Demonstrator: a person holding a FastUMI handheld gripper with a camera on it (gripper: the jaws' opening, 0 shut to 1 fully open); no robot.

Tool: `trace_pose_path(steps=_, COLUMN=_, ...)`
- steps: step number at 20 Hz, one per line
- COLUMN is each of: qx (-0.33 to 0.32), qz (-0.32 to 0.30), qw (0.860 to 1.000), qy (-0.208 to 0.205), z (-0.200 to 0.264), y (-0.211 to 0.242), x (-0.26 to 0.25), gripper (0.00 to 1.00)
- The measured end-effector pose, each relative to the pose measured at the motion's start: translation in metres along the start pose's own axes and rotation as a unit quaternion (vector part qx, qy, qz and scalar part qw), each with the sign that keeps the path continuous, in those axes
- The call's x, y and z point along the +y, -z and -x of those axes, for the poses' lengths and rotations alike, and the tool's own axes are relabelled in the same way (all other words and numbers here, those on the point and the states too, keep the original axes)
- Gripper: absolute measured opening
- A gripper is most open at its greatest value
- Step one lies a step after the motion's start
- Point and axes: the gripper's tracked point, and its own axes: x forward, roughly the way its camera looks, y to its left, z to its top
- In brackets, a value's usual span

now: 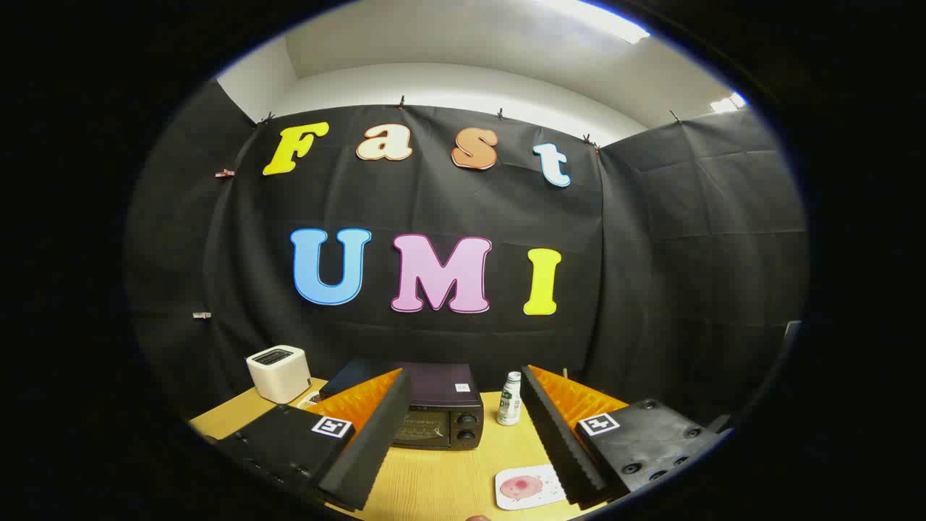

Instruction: Open the toaster oven, put the food inside, and close the toaster oven door.

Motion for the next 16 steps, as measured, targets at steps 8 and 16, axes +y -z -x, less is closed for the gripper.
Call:
trace_pose_path(steps=8, qx=0.007, qz=0.004, qw=1.0, qy=-0.004, z=0.0013, y=0.0023, x=-0.0001, gripper=0.98)
trace_pose_path(steps=16, qx=0.009, qz=0.0, qw=1.0, qy=-0.009, z=-0.0048, y=0.0036, x=0.0002, gripper=0.98)
